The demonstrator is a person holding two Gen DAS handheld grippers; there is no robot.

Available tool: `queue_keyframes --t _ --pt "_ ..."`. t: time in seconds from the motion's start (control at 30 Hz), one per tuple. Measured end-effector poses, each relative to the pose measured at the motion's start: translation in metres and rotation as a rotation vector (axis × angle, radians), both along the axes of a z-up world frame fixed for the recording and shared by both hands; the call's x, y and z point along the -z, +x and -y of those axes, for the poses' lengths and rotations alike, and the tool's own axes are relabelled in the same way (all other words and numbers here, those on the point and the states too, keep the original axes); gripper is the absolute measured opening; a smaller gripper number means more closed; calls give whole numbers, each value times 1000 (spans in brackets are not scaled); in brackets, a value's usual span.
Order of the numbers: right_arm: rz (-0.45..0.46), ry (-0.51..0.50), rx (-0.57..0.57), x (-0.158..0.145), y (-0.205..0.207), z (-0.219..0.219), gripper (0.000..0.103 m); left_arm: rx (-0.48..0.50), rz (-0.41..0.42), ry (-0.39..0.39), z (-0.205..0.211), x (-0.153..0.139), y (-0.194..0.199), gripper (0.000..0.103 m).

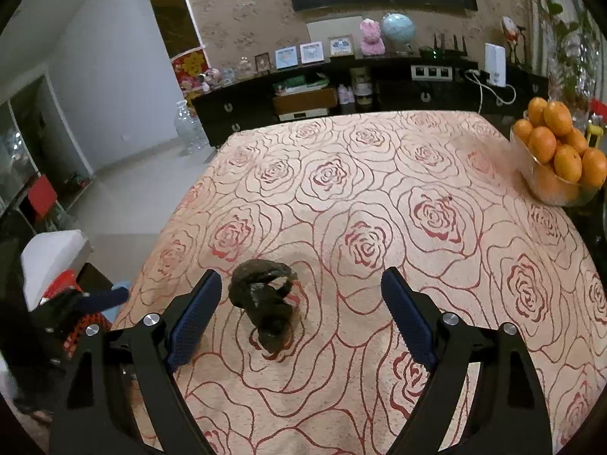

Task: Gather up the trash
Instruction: 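Move both tools back toward the green packet and remaining black bag, then grasp the green snack packet with the left tool while the right tool grasps the black bag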

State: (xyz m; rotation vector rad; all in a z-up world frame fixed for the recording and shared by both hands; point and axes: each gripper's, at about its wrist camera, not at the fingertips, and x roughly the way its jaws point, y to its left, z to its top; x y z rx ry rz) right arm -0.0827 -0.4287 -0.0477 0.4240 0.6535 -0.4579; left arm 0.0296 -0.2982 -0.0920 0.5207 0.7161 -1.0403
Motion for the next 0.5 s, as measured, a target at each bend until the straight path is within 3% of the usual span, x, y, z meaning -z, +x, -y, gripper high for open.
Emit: queue_keyframes --t 0.37,0.43,0.5 --pt "-13 72 12 15 3 15 83 -60 -85 -12 5 23 22 77" --pt "-16 76 9 16 5 15 83 -43 -94 -3 6 27 21 60" --pt "-17 80 5 17 7 15 83 -35 -100 0 9 28 20 58"
